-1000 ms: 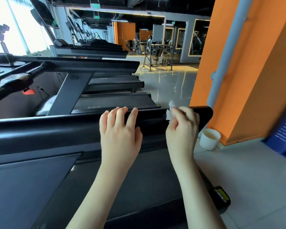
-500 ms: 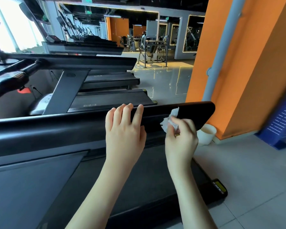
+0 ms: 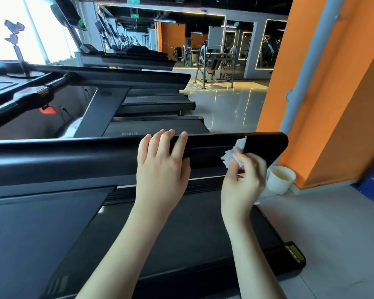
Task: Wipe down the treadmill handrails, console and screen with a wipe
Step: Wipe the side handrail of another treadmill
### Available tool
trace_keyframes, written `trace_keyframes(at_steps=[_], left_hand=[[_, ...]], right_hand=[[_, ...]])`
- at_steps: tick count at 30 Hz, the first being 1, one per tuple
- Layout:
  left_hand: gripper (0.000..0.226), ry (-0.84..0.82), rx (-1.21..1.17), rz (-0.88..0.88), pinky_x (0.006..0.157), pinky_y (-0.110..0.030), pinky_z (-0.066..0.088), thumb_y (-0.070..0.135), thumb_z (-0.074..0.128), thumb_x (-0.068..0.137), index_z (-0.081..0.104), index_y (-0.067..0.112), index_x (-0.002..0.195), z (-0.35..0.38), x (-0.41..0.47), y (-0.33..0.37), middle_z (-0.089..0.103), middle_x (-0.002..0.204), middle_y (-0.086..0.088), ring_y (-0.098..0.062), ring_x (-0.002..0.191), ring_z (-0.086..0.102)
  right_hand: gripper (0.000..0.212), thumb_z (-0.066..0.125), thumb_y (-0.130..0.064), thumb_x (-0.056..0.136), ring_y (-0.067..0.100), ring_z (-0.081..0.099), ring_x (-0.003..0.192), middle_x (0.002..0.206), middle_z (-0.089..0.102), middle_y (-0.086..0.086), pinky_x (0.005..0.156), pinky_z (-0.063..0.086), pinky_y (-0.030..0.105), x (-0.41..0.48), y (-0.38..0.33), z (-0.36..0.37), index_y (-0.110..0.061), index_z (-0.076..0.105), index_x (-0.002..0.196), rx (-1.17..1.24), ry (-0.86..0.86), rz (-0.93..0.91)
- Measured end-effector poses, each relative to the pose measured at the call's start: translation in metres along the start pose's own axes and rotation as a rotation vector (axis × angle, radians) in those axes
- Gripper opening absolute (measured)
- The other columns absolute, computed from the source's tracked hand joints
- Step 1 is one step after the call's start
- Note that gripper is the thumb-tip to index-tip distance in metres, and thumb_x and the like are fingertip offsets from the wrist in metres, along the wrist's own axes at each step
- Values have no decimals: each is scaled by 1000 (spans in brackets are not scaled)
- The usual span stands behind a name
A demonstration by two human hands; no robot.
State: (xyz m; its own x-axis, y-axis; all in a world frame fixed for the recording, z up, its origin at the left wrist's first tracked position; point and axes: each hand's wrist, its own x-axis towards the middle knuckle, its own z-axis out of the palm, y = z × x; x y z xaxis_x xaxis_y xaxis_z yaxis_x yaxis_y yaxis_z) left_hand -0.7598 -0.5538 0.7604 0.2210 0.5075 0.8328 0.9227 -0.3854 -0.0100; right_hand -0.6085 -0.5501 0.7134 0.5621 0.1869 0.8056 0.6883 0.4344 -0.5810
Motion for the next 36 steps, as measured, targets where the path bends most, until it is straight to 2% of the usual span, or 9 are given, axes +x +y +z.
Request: trace_keyframes(at_steps=[4,7,9,13,15,21,26,32,36], left_hand=[[40,14,2,-87,104,-52,33,22,54,86,63,5,122,1,1,9,61,119,-17,-37,116,55],[38,42,5,-140,105,-52,33,22,52,87,63,4,119,2,2,15,61,118,-17,-37,115,54],[37,51,5,-159,106,-52,31,22,52,88,63,4,118,3,2,18,61,118,-17,-38,115,54],[37,31,17,-177,107,-51,30,23,50,88,63,5,118,4,3,20,60,119,-16,-38,117,54],[39,22,19,-183,107,-52,30,25,49,88,63,5,118,4,3,22,61,118,-16,-37,118,54],[42,13,55,-196,107,-50,29,30,46,87,64,2,114,2,7,29,63,116,-12,-36,115,56],[46,-60,56,-139,107,-51,31,33,44,87,63,3,116,9,16,47,65,117,-10,-34,114,57],[46,-62,79,-130,102,-53,38,32,45,86,63,3,117,12,16,46,64,117,-12,-35,112,57],[46,-66,81,-117,103,-53,37,31,45,87,62,2,119,12,14,45,63,118,-13,-35,114,56]], right_hand=[[25,60,15,84,22,61,88,97,57,17,79,49,21,-8,8,-2,4,70,104,39,-34,13],[22,60,13,84,15,59,85,95,57,18,77,50,21,-15,5,-4,6,71,101,103,-137,-21],[19,61,12,84,20,59,81,93,59,16,74,50,24,-1,6,-6,3,73,97,103,-189,-74],[25,58,12,84,25,51,87,96,62,14,87,34,8,35,11,-5,-1,73,99,1,-167,-83],[28,53,14,83,24,46,88,95,63,12,88,30,6,40,10,-5,-1,73,97,-40,-165,-95],[41,35,-3,81,24,43,85,87,65,4,72,39,33,51,-6,3,-6,73,97,-66,-342,-290],[44,32,-10,76,36,56,73,75,67,6,64,43,36,84,6,6,-9,75,84,-177,-282,-203],[33,41,-5,81,31,55,75,79,67,1,67,41,35,66,-3,-4,-8,72,90,-44,-366,-298],[31,42,-5,80,35,55,72,78,65,8,67,33,33,85,14,-2,-7,74,82,-127,-298,-207]])
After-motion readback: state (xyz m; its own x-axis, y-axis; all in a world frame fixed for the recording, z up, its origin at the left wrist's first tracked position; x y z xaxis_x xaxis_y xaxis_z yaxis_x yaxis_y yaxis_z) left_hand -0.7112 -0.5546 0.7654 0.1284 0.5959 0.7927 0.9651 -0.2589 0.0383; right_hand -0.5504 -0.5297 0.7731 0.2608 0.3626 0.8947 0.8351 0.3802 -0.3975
